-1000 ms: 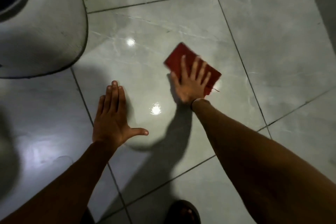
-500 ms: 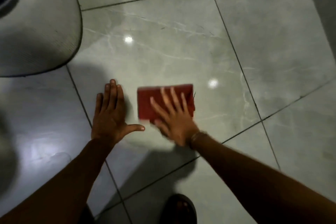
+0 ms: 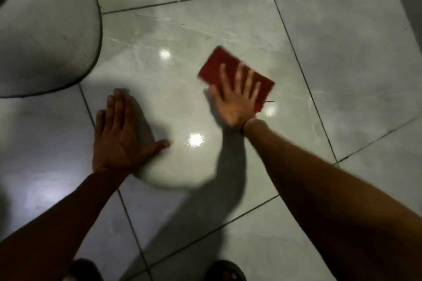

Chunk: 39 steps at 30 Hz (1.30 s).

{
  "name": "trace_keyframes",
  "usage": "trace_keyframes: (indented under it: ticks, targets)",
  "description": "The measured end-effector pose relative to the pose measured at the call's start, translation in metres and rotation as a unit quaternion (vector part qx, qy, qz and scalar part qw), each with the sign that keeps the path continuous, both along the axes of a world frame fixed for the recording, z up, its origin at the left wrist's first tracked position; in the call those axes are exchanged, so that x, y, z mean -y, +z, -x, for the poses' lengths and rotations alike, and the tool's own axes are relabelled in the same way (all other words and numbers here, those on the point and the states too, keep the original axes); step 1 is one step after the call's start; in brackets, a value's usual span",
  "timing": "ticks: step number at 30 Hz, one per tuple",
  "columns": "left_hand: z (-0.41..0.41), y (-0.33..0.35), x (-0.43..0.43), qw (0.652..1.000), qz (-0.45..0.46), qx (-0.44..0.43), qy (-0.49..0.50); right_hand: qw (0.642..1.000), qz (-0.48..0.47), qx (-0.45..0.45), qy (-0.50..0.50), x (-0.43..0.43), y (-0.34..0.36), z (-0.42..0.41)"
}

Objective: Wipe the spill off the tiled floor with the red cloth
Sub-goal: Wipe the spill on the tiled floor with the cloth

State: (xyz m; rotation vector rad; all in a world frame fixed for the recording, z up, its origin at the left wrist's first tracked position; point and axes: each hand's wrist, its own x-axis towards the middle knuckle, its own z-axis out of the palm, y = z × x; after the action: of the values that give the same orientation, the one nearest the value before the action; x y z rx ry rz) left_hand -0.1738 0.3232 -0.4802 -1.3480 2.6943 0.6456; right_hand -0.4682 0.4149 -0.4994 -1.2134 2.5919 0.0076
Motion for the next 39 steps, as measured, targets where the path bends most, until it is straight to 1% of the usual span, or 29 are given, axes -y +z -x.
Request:
trace_keyframes:
  ticks: [1,2,3,4,5,6,7,9,10,11,13,14,15,16,17,19,20,21,23,25,26,27,29,31,33,34,36,38,39]
  targets:
    - [-0.001,0.003,0.009,1.0,-0.019,0.007,0.023,0.993,-0.014,0.004,0.12,-0.024,0.003,-0.026]
    - [-0.001,0.007,0.017,0.999,-0.036,0.017,0.035,0.977,-0.03,0.018,0.209,-0.06,0.009,-0.047]
    - [0.0,0.01,0.024,0.998,-0.047,0.026,0.041,0.967,-0.049,0.032,0.249,-0.102,0.016,-0.056]
    - [0.0,0.012,0.029,0.998,-0.048,0.031,0.041,0.963,-0.081,0.05,0.252,-0.135,0.026,-0.056]
    - [0.0,0.014,0.03,0.998,-0.042,0.034,0.037,0.966,-0.112,0.066,0.221,-0.153,0.035,-0.04]
    - [-0.001,0.013,0.027,0.998,-0.038,0.035,0.037,0.974,-0.137,0.077,0.161,-0.153,0.04,-0.016]
    - [-0.002,0.01,0.027,0.998,-0.033,0.03,0.042,0.983,-0.146,0.077,0.079,-0.132,0.04,0.01]
    - [-0.003,0.0,0.027,0.999,-0.013,0.012,0.044,0.991,-0.097,0.047,-0.08,-0.048,0.035,0.059]
    - [-0.004,-0.004,0.028,0.999,-0.002,0.005,0.04,0.989,-0.054,0.04,-0.129,0.005,0.032,0.071]
    - [-0.006,-0.006,0.028,0.999,0.001,0.0,0.039,0.987,-0.031,0.041,-0.151,0.054,0.029,0.071]
    - [-0.007,-0.01,0.027,0.999,0.01,-0.013,0.045,0.996,-0.021,-0.01,-0.091,0.116,0.014,0.035]
    - [-0.006,-0.008,0.027,0.999,0.012,-0.007,0.039,1.0,-0.018,-0.016,-0.018,0.126,0.012,0.004]
    - [-0.007,-0.005,0.028,0.999,0.009,0.001,0.038,0.995,-0.02,-0.01,0.093,0.118,0.01,-0.028]
    - [-0.008,-0.003,0.027,0.999,0.003,0.003,0.043,0.975,-0.034,0.005,0.219,0.09,0.007,-0.052]
    - [-0.007,0.0,0.028,0.999,0.003,-0.003,0.049,0.951,-0.05,0.019,0.304,0.049,0.008,-0.063]
    - [-0.005,0.004,0.031,0.999,-0.019,0.001,0.047,0.933,-0.073,0.019,0.352,-0.03,0.021,-0.046]
    - [-0.006,0.004,0.032,0.999,-0.025,0.006,0.044,0.934,-0.098,0.024,0.342,-0.051,0.028,-0.022]
    - [-0.007,0.002,0.033,0.999,-0.022,0.006,0.046,0.947,-0.126,0.024,0.296,-0.058,0.033,0.006]
    - [-0.008,-0.004,0.033,0.998,-0.017,0.012,0.052,0.977,-0.169,0.033,0.128,-0.028,0.039,0.057]
    - [-0.006,-0.006,0.033,0.999,-0.019,0.017,0.047,0.991,-0.111,0.049,-0.056,0.043,0.043,0.087]
    - [-0.006,-0.006,0.034,0.999,-0.019,0.018,0.046,0.99,-0.076,0.05,-0.107,0.082,0.041,0.087]
    - [-0.007,-0.005,0.034,0.998,-0.023,0.019,0.05,0.991,-0.051,0.045,-0.118,0.117,0.037,0.078]
    - [-0.006,0.001,0.035,0.997,-0.041,0.022,0.056,0.998,-0.034,0.013,-0.043,0.158,0.027,0.036]
    - [-0.001,0.01,0.036,0.997,-0.054,0.029,0.055,0.993,-0.052,0.008,0.107,0.152,0.016,-0.019]
    - [0.002,0.025,0.037,0.995,-0.069,0.059,0.045,0.959,-0.075,0.066,0.264,0.099,0.019,-0.066]
    - [0.001,0.032,0.036,0.993,-0.077,0.071,0.047,0.944,-0.082,0.092,0.305,0.062,0.025,-0.083]
    - [0.002,0.043,0.028,0.991,-0.092,0.076,0.063,0.935,-0.103,0.111,0.32,-0.008,0.04,-0.098]
    - [0.003,0.056,0.009,0.988,-0.114,0.079,0.063,0.939,-0.115,0.162,0.281,-0.051,0.057,-0.096]
    - [0.005,0.06,-0.003,0.987,-0.122,0.078,0.069,0.947,-0.098,0.188,0.242,-0.061,0.064,-0.095]
